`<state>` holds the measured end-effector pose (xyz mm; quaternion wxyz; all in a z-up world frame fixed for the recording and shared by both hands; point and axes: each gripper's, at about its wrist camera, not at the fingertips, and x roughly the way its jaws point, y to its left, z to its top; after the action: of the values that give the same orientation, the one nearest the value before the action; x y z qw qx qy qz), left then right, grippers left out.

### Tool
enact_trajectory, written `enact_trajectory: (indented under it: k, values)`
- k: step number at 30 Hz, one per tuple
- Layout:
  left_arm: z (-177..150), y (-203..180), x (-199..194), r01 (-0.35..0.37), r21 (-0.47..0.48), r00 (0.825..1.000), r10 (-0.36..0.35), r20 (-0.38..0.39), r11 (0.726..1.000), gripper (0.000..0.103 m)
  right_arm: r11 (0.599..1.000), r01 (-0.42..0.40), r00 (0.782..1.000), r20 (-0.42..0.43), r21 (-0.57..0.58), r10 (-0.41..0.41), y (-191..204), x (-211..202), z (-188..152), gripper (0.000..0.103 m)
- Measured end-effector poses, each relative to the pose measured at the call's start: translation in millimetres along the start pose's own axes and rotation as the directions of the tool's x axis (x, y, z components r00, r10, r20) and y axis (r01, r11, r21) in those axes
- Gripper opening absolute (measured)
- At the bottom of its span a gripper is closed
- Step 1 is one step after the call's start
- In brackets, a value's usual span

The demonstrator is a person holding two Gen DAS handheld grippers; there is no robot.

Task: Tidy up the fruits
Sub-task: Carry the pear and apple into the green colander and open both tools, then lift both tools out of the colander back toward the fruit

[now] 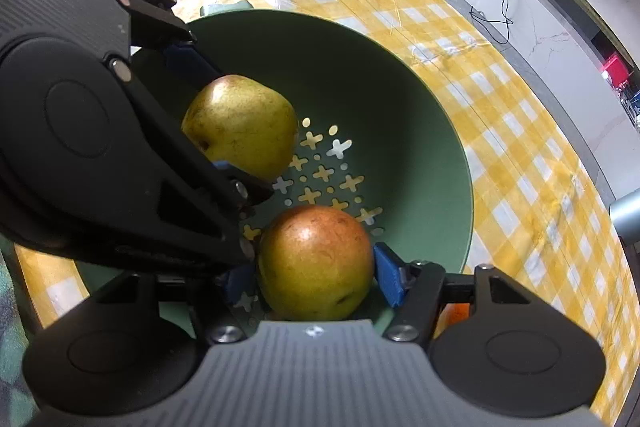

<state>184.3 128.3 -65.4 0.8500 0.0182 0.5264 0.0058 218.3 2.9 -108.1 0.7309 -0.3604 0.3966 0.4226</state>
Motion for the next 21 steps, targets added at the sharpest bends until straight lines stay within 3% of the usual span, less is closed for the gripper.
enact_trajectory:
  k: [9,18,21]
  values:
    - [0,-7,5,-0.045,0.035,0.999,0.046,-0.003,0.998,0.076,0.998,0.050,0.999,0.006,-0.028,-0.050,6,-9,-2,0.066]
    - [1,-6,4,-0.075,0.018,0.997,0.075,-0.013,0.997,0.077,0.996,0.083,0.996,0.030,-0.018,-0.082,5,-20,-4,0.070]
    - [0,-6,0,-0.092,0.002,0.996,0.092,0.016,0.996,0.081,0.996,0.092,0.995,0.039,-0.014,-0.091,4,-25,-5,0.070]
